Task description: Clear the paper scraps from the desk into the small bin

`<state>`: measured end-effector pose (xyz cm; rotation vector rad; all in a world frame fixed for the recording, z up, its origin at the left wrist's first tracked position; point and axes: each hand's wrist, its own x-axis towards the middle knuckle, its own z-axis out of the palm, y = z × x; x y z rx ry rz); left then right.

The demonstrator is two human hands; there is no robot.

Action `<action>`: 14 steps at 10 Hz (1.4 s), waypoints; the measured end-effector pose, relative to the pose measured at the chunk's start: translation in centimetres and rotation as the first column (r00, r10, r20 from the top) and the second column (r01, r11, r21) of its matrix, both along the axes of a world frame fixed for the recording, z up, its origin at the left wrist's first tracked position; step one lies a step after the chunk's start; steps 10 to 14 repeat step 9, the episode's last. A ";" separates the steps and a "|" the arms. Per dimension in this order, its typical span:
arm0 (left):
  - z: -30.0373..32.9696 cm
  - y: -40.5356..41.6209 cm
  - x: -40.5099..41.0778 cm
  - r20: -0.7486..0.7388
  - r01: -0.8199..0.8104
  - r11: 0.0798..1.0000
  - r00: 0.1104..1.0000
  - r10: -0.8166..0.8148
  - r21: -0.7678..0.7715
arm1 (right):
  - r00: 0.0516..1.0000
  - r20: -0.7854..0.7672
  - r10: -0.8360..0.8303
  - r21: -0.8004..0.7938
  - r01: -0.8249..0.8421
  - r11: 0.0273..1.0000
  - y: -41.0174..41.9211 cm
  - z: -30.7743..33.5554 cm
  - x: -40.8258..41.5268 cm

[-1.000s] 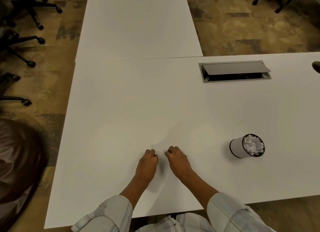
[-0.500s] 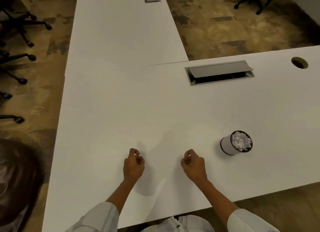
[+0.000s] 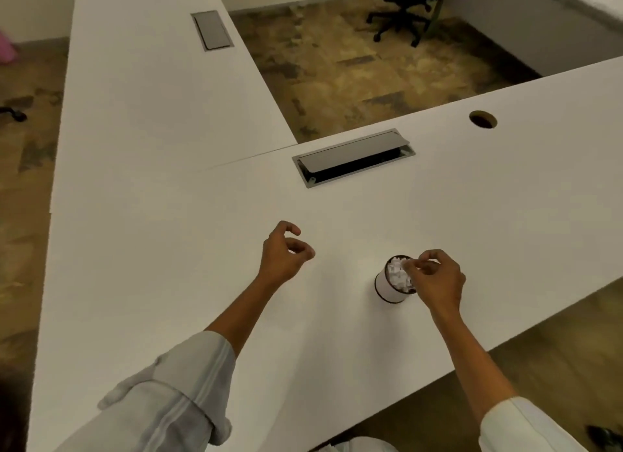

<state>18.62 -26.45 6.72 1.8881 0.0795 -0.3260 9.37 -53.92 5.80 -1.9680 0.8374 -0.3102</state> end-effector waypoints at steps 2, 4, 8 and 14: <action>0.4 -11.6 0.0 0.047 0.255 0.966 0.965 -0.256 0.033 | 0.992 -0.123 0.023 -0.015 -0.025 1.000 -3.5 -0.4 0.6; -1.8 -16.7 -0.5 -0.019 0.297 0.945 0.955 -0.297 0.140 | 0.969 -0.221 0.114 -0.055 -0.129 0.990 -4.2 -0.6 1.3; -3.0 -16.3 0.0 -0.040 0.341 0.930 0.940 -0.338 0.139 | 0.960 -0.209 0.184 -0.198 -0.226 0.954 -4.7 -0.7 0.5; -2.8 -15.7 0.0 -0.036 0.318 0.940 0.948 -0.316 0.126 | 0.977 -0.141 0.159 -0.219 -0.187 0.958 -4.6 -0.3 0.4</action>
